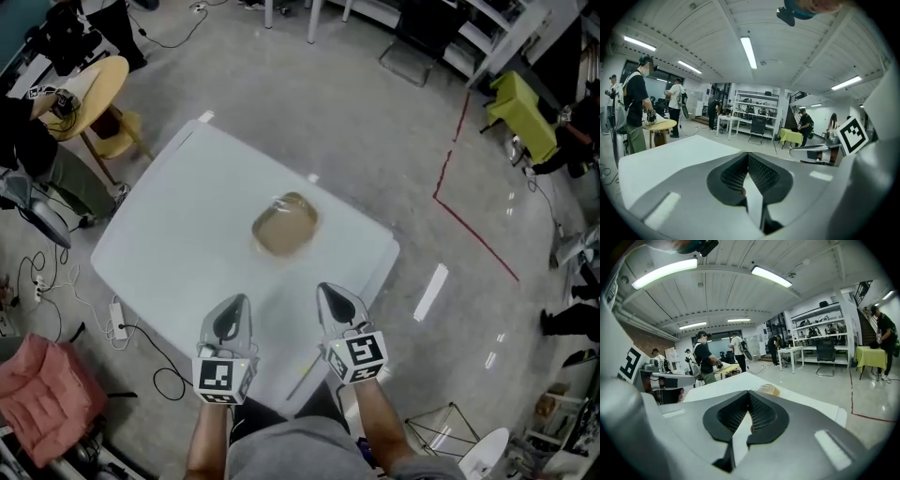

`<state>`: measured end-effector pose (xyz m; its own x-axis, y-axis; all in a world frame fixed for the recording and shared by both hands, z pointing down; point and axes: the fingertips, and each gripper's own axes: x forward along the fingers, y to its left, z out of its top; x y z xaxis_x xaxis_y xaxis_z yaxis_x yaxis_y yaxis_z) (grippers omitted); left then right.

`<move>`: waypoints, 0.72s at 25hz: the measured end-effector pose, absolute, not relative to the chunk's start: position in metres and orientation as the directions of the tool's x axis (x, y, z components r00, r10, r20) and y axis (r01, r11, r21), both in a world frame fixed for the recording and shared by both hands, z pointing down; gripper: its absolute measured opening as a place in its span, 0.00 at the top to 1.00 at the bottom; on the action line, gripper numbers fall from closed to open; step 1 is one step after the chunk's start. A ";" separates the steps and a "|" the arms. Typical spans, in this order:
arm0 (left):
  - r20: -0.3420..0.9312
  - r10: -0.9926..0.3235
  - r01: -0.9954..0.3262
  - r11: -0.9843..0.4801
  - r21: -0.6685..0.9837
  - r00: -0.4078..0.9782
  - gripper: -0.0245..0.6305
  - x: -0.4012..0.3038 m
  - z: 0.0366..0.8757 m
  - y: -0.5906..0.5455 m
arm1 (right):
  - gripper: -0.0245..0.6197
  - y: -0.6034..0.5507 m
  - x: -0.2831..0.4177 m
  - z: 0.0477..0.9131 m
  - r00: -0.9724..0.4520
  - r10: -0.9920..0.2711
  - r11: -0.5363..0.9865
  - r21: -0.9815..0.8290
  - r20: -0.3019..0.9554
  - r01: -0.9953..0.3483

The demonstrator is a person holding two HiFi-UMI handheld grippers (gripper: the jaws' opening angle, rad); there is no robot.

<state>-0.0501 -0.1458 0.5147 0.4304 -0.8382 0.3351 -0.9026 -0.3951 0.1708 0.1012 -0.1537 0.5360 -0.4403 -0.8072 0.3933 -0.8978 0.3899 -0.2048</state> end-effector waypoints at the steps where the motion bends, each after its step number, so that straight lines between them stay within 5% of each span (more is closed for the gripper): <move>1: 0.341 -0.839 -0.906 -0.387 0.174 0.424 0.94 -0.050 0.520 -0.148 | 0.95 -0.158 0.101 0.542 -0.446 -0.800 0.394 -0.210 0.401 -0.895; 16: 0.412 -0.827 -0.923 -0.334 0.189 0.383 0.95 -0.047 0.583 -0.186 | 0.95 -0.219 0.091 0.612 -0.545 -0.696 0.379 -0.407 0.468 -0.831; 18: 0.419 -0.823 -0.923 -0.334 0.190 0.383 0.95 -0.046 0.587 -0.189 | 0.82 -0.224 0.087 0.620 -0.576 -0.671 0.367 -0.465 0.467 -0.805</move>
<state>-0.0463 -0.1888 0.5873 0.3834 -0.8230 0.4191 -0.9234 -0.3336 0.1897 0.0868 -0.2240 0.6198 -0.5759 -0.6707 0.4674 -0.8054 0.3673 -0.4653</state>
